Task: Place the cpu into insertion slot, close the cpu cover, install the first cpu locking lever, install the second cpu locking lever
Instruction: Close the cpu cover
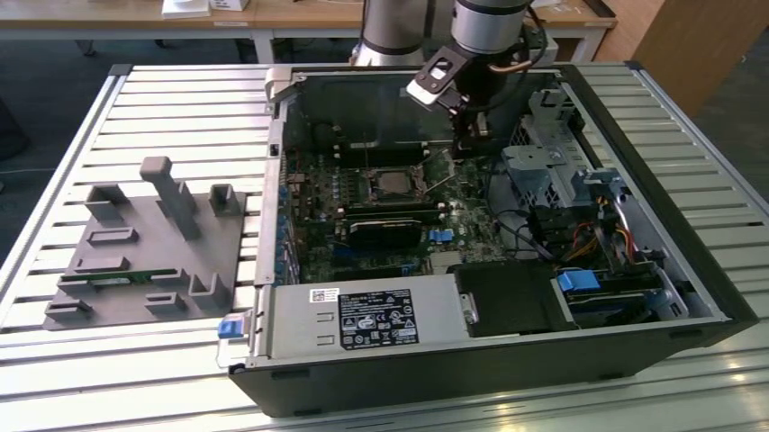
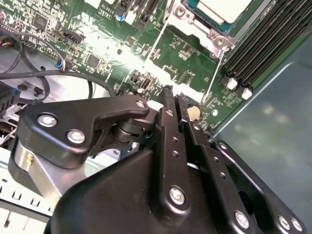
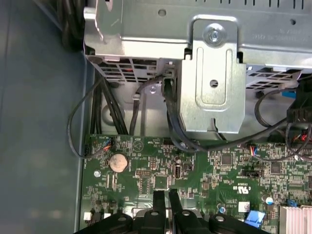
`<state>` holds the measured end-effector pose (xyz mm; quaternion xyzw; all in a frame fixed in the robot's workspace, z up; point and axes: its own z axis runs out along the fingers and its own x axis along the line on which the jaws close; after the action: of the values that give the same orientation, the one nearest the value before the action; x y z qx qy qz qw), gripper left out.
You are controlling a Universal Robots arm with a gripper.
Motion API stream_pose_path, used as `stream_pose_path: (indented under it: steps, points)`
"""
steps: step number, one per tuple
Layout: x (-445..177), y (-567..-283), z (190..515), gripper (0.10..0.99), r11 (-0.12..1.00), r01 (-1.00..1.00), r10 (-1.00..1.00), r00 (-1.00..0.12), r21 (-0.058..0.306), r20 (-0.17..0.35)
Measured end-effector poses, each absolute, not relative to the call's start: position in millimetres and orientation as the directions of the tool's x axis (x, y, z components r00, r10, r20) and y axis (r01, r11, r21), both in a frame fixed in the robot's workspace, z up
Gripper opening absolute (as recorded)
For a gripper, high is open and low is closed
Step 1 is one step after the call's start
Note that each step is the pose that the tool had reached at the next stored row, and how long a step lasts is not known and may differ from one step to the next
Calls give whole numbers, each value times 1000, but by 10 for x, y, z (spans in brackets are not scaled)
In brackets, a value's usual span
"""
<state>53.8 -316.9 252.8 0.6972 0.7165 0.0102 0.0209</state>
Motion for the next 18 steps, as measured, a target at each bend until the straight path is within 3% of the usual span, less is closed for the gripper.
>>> stream_pose_path:
  steps: [18]
  points:
    - [631,-3146,2476,176,28,999,1000,-27,37,-16]
